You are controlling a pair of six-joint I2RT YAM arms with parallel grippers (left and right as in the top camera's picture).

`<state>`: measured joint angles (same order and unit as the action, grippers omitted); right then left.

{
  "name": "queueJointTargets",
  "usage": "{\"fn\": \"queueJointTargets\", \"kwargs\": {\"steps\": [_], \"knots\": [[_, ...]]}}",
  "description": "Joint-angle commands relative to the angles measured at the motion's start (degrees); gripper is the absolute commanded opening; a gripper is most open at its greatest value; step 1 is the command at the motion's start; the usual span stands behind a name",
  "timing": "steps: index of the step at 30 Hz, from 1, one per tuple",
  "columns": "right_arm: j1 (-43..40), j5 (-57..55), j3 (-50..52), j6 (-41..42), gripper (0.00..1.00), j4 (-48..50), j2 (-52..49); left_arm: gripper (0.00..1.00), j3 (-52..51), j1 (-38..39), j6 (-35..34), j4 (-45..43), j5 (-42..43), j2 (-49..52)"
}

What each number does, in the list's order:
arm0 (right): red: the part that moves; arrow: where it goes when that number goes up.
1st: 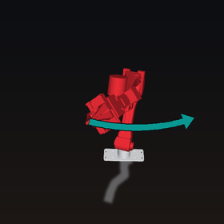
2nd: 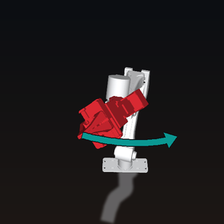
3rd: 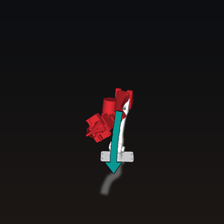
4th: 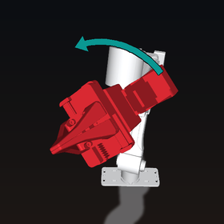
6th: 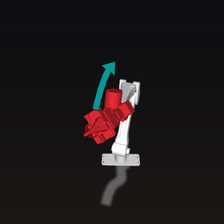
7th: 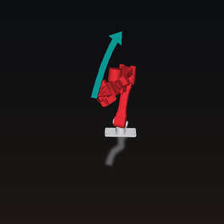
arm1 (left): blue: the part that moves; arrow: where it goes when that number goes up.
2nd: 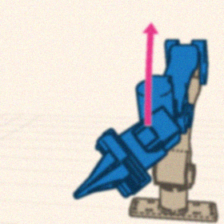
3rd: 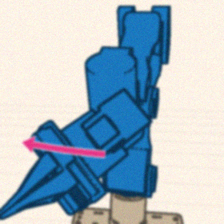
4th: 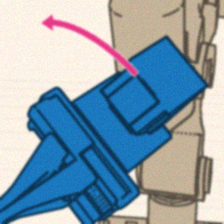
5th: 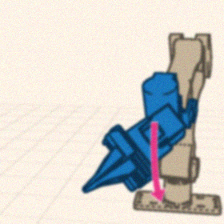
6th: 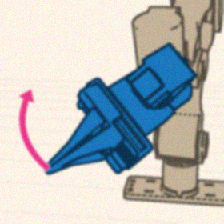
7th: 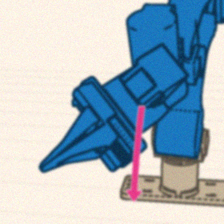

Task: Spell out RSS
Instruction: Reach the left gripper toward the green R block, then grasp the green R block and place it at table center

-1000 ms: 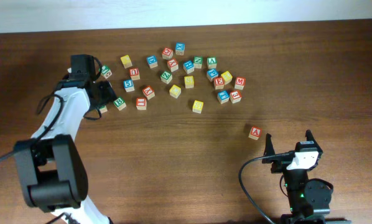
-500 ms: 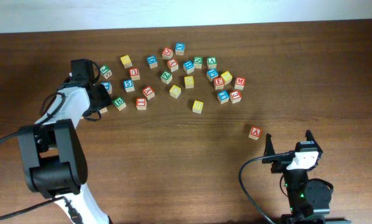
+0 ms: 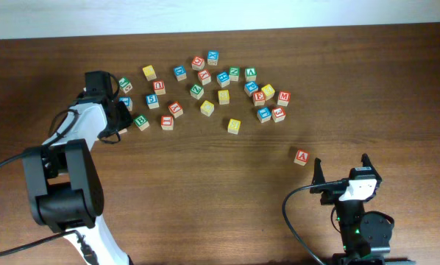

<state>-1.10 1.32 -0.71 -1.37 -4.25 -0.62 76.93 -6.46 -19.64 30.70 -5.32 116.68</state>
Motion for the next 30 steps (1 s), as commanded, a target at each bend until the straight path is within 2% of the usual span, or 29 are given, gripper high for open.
{"fn": "queueJointTargets", "kwargs": {"steps": [1,5,7,10,13,15,16,18,20,23,24,27,30], "knots": [[-0.42,-0.31,0.39,0.11,0.98,-0.22,0.42,0.31,-0.57,-0.2,0.0,0.13,0.61,0.61],[-0.42,-0.31,0.39,0.11,0.98,-0.22,0.42,0.27,-0.46,-0.2,0.0,1.03,0.66,-0.74],[-0.42,-0.31,0.39,0.11,0.98,-0.22,0.42,0.25,-0.46,-0.2,0.02,2.54,2.54,-5.25],[-0.42,-0.31,0.39,0.11,0.98,-0.22,0.42,0.24,-0.46,-0.2,0.0,6.97,10.14,-14.86],[-0.42,-0.31,0.39,0.11,0.98,-0.22,0.42,0.23,-0.48,-0.09,0.02,14.34,27.06,-27.23],[-0.42,-0.31,0.39,0.11,0.98,-0.22,0.42,0.24,-0.48,2.32,0.02,19.61,33.77,-30.01],[-0.42,-0.31,0.39,0.11,0.98,-0.22,0.42,0.24,-0.72,5.95,0.04,24.22,33.97,-30.03],[-0.42,-0.31,0.39,0.11,0.98,-0.22,0.42,0.16,-4.37,14.75,-0.7,25.7,28.33,-30.01],[-0.42,-0.31,0.39,0.11,0.98,-0.22,0.42,0.18,-9.18,23.76,-9.77,24.24,13.92,-29.97],[-0.42,-0.31,0.39,0.11,0.98,-0.22,0.42,0.2,-15.65,34.23,-10.8,12.28,5.62,-29.79],[-0.42,-0.31,0.39,0.09,0.98,-0.22,0.42,0.24,-17.55,36.65,-10.78,7.8,3.34,-29.49],[-0.42,-0.31,0.39,0.11,0.98,-0.22,0.42,0.25,-21.73,39.85,-10.8,-4.17,-1.38,-26.03],[-0.42,-0.31,0.39,0.11,0.98,-0.22,0.42,0.24,-21.75,39.65,-11.17,-8.39,-3.93,-18.91]]}}
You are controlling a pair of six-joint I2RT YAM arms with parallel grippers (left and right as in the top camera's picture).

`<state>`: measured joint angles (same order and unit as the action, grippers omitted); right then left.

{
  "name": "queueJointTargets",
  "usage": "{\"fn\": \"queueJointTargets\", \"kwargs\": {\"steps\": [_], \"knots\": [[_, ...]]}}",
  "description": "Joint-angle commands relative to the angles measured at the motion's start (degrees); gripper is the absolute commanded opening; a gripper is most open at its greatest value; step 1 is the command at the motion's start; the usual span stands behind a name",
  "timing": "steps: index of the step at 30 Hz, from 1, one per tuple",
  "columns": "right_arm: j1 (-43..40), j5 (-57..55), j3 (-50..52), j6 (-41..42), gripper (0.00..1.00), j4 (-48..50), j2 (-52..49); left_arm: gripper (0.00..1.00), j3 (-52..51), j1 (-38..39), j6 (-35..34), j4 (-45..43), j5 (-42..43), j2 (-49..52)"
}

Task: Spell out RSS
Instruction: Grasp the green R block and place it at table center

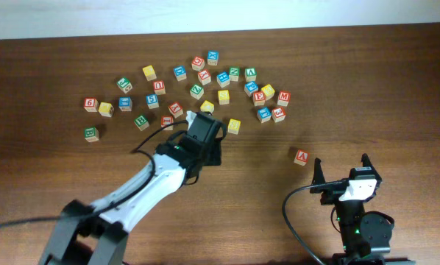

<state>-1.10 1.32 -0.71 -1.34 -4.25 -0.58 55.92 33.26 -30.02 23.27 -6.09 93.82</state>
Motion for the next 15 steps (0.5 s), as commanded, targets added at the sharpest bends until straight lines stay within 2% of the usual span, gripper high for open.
{"fn": "queueJointTargets", "kwargs": {"steps": [1,6,7,9,15], "knots": [[-0.42,-0.31,0.39,0.09,0.98,-0.22,0.37,0.25,-0.74,-0.07,-0.79,-0.94,-4.55,5.86],[-0.42,-0.31,0.39,0.09,0.98,-0.22,0.37,0.29,-0.74,-0.09,-0.83,2.05,-5.35,7.48],[-0.42,-0.31,0.39,0.07,0.98,-0.22,0.37,0.33,-0.74,-0.15,-0.83,2.29,-5.42,7.48],[-0.42,-0.31,0.39,0.09,0.98,-0.22,0.37,0.31,-0.74,-2.34,-7.1,2.29,-5.51,7.48],[-0.42,-0.31,0.39,0.09,0.98,-0.22,0.37,0.3,-0.74,-3.17,-6.82,3.93,-5.29,7.48]]}}
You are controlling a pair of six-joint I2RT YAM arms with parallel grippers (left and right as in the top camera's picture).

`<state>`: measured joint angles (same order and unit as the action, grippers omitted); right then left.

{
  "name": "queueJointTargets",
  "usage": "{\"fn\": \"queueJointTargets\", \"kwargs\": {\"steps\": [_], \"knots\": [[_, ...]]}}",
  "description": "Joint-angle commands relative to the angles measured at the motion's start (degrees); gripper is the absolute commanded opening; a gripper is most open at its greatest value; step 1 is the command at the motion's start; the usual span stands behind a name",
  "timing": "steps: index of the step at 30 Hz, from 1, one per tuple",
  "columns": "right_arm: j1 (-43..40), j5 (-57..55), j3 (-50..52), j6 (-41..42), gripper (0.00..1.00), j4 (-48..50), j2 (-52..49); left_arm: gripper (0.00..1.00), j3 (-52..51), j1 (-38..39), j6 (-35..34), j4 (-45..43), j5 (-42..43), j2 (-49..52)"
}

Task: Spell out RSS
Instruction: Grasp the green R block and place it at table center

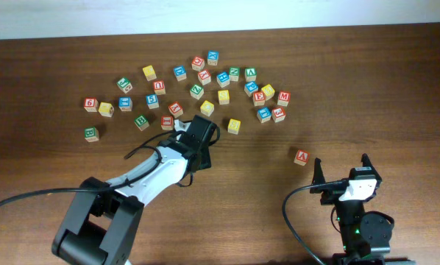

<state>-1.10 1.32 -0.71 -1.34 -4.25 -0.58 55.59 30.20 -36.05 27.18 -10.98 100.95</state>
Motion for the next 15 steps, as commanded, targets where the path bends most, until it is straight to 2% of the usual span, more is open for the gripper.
{"fn": "queueJointTargets", "kwargs": {"steps": [1,3,7,8,9,10,12,13,15], "knots": [[-0.42,-0.31,0.39,0.09,0.98,-0.22,0.37,0.29,-0.42,-0.11,0.66,-0.52,0.11,0.35],[-0.42,-0.31,0.39,0.07,0.98,-0.22,0.37,0.29,-0.42,-0.11,5.55,-1.84,2.6,0.35],[-0.42,-0.31,0.39,0.09,0.98,-0.22,0.37,0.29,-0.42,-0.11,5.51,-1.86,2.6,0.35],[-0.42,-0.31,0.39,0.09,0.98,-0.22,0.37,0.26,-0.42,-0.11,5.46,-1.81,2.62,0.35],[-0.42,-0.31,0.39,0.09,0.98,-0.22,0.37,0.26,-0.42,-0.11,3.19,-1.4,2.6,0.35],[-0.42,-0.31,0.39,0.09,0.98,-0.22,0.37,0.27,-0.42,-0.11,1.11,-1.22,2.58,0.35],[-0.42,-0.31,0.39,0.09,0.98,-0.22,0.37,0.29,-0.42,-0.15,1.11,-1.22,2.6,0.35],[-0.42,-0.31,0.39,0.09,0.98,-0.22,0.37,0.35,-0.42,-0.15,1.11,-1.2,2.6,0.35],[-0.42,-0.31,0.39,0.09,0.98,-0.22,0.37,0.39,-0.39,-0.15,1.11,-1.2,2.6,0.35]]}}
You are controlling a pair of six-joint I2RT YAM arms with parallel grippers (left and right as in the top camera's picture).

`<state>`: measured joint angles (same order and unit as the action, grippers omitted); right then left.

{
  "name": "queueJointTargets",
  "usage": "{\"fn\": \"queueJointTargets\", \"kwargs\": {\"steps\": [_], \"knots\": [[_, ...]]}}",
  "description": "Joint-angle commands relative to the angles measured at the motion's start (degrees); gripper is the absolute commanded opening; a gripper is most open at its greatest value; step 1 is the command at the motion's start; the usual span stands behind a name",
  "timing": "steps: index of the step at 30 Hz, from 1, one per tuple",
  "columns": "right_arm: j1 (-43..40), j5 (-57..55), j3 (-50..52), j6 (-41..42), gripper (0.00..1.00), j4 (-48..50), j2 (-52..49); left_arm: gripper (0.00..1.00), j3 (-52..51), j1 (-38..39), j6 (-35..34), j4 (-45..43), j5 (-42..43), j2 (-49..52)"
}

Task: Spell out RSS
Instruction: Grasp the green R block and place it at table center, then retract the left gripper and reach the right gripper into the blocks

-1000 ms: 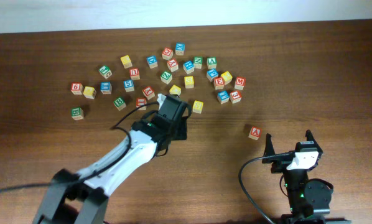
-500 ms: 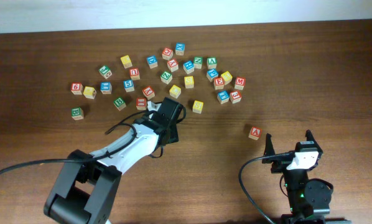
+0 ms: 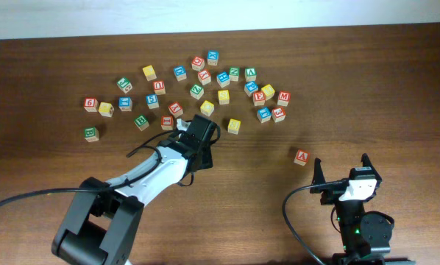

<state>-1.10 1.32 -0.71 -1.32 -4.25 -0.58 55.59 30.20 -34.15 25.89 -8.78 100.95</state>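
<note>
Several lettered wooden blocks [image 3: 224, 96] in red, blue, green and yellow lie scattered across the far middle of the table. One red block [image 3: 302, 156] sits alone to the right. My left gripper [image 3: 183, 125] reaches to the near edge of the cluster, beside a red block [image 3: 167, 122] and a yellow block [image 3: 207, 108]; its fingers are hidden under the wrist. My right gripper [image 3: 341, 169] rests near the front right, open and empty, just short of the lone red block.
A smaller group of blocks [image 3: 106, 109] lies at the left, with a green block [image 3: 91, 133] nearest the front. The dark wooden table [image 3: 279, 213] ends at a white strip along the far edge.
My left gripper was first over the small group of blocks at the far left. A second later it had moved to the near edge of the main cluster, then shifted slightly left, and it stays there. The right arm has not moved.
</note>
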Motion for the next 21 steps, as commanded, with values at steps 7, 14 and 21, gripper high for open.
{"fn": "queueJointTargets", "kwargs": {"steps": [7,14,21], "knots": [[-0.42,-0.31,0.39,0.07,0.98,-0.22,0.37,0.21,-0.31,-0.17,-0.79,0.31,0.37,0.33],[-0.42,-0.31,0.39,0.04,0.98,-0.22,0.37,0.53,1.51,-0.15,-0.76,1.99,0.44,0.02],[-0.42,-0.31,0.39,0.07,0.98,-0.22,0.37,0.92,21.35,-6.12,-0.76,20.04,0.42,-16.33]]}}
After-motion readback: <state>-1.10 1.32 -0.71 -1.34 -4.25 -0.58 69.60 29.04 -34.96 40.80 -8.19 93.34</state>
